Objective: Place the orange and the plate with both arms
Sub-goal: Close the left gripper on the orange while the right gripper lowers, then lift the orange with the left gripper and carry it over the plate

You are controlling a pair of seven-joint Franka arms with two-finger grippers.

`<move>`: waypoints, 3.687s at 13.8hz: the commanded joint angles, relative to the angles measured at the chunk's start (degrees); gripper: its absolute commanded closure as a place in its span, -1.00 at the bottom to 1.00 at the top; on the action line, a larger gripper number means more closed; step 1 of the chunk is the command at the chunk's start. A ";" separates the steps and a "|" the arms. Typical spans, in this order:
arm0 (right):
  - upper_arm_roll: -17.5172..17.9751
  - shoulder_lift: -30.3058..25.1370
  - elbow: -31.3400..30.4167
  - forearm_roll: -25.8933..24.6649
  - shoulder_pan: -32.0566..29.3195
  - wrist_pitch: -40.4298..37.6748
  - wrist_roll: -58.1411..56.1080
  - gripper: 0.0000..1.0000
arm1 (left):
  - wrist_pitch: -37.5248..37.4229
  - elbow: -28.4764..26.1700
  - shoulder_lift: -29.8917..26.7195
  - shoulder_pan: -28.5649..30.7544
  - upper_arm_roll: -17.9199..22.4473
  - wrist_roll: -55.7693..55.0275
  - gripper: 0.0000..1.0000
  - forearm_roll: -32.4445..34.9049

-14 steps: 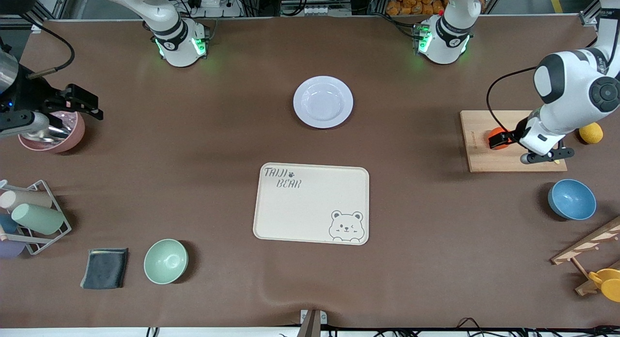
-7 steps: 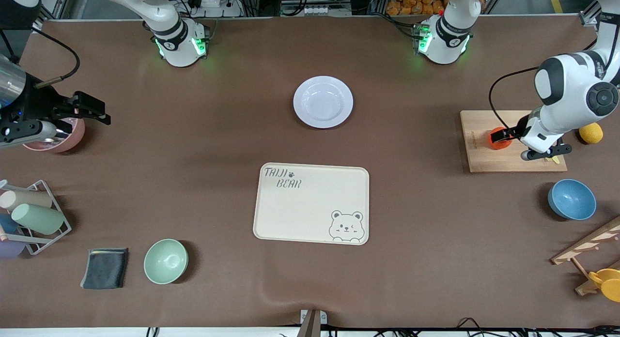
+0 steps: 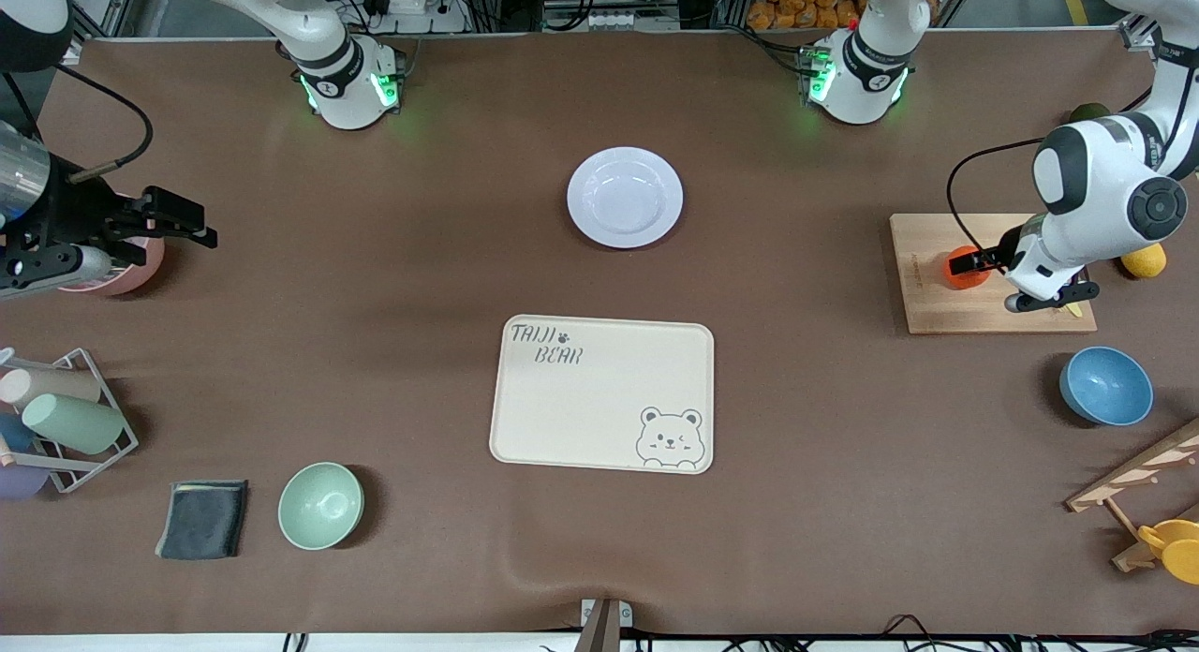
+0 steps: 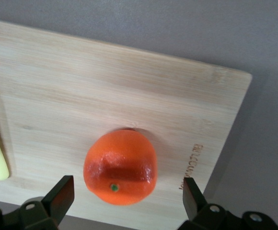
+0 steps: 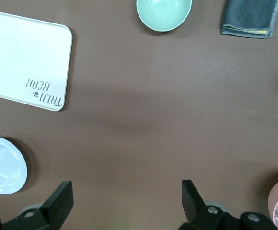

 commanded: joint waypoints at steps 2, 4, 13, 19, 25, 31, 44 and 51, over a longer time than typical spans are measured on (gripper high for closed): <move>0.21 0.13 0.75 0.45 0.37 0.02 -0.48 -1.00 | 3.93 -0.34 3.12 1.51 -0.27 0.67 -1.00 1.11; 0.21 0.13 0.66 0.45 0.55 0.45 -0.57 -1.00 | 4.56 -0.34 3.83 1.60 -0.27 0.67 -1.00 1.11; 0.21 0.22 0.57 0.54 0.64 0.98 -0.66 -1.00 | 5.35 -1.66 5.06 3.18 -0.27 0.85 -1.00 1.11; 0.21 0.74 0.66 0.71 0.46 1.16 -0.75 -1.00 | 5.35 -1.57 5.06 2.92 -0.35 0.94 0.58 1.19; 0.21 0.92 0.66 0.98 0.37 1.16 -0.75 -1.00 | 4.64 -1.39 2.87 2.57 -4.12 0.32 0.77 1.28; 0.22 0.92 0.66 0.98 0.37 1.16 -0.75 -1.00 | -4.11 3.77 2.16 2.48 -10.10 -4.50 0.77 1.02; 0.21 1.18 0.66 1.06 0.72 1.16 -0.75 -1.00 | -17.32 10.20 -0.65 2.65 -34.53 -48.95 0.81 -2.58; 0.30 1.36 0.66 1.06 0.90 1.16 -0.75 -1.00 | -19.61 14.60 0.31 2.39 -42.71 -66.72 0.80 -8.64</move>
